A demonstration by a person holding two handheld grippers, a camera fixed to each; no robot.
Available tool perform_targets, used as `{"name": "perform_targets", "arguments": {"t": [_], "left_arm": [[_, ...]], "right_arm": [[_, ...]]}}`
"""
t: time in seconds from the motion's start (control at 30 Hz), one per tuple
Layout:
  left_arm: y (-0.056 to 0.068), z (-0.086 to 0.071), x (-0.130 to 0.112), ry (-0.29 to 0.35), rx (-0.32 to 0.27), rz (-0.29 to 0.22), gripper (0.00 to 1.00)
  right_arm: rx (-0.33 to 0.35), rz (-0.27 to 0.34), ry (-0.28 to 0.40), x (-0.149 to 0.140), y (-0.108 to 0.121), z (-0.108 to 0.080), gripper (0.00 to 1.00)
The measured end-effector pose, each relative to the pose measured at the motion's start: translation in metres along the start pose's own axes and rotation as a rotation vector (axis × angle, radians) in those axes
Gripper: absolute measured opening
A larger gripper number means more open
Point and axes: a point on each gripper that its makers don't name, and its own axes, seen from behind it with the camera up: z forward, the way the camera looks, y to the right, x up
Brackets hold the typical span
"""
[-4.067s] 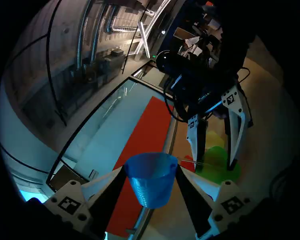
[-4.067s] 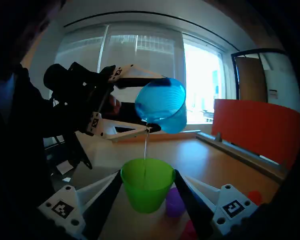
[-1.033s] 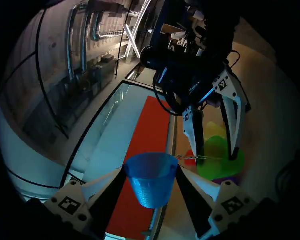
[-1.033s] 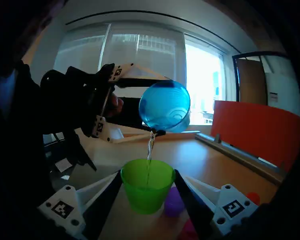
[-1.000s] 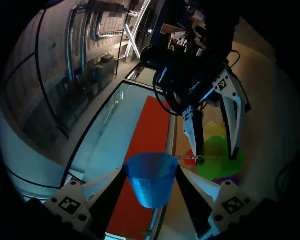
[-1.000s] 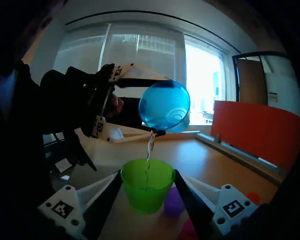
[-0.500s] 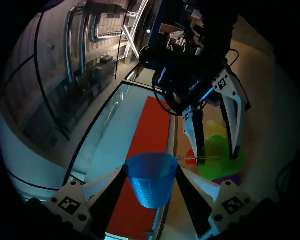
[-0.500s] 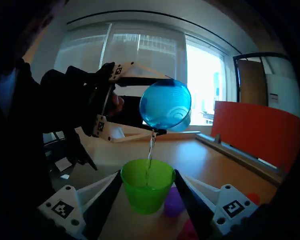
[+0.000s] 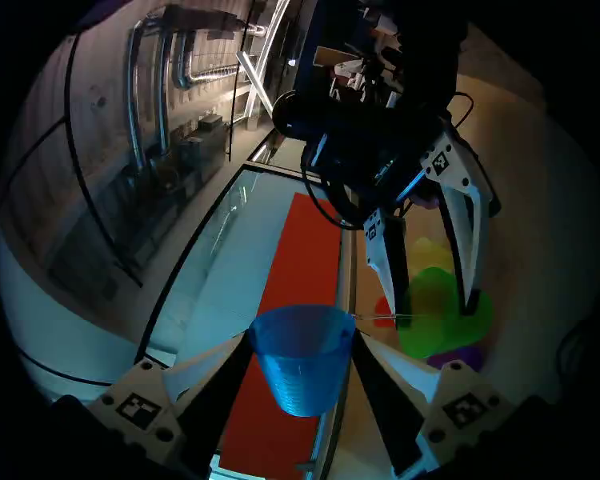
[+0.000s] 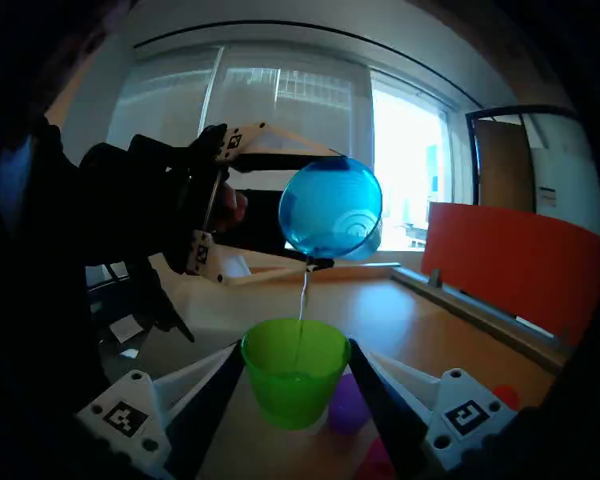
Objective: Pour water
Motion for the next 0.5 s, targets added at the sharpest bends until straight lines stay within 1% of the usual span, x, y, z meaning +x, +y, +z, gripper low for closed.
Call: {"name": "perform_targets", "arguments": {"t": [0.5], "left_arm": [[-0.0015, 0.0001, 0.0022, 0.004, 0.002, 0.02, 0.86]], "right_arm": [[-0.001, -0.002, 0.002, 0.0014, 0.0004, 0.0003, 0.95]]}}
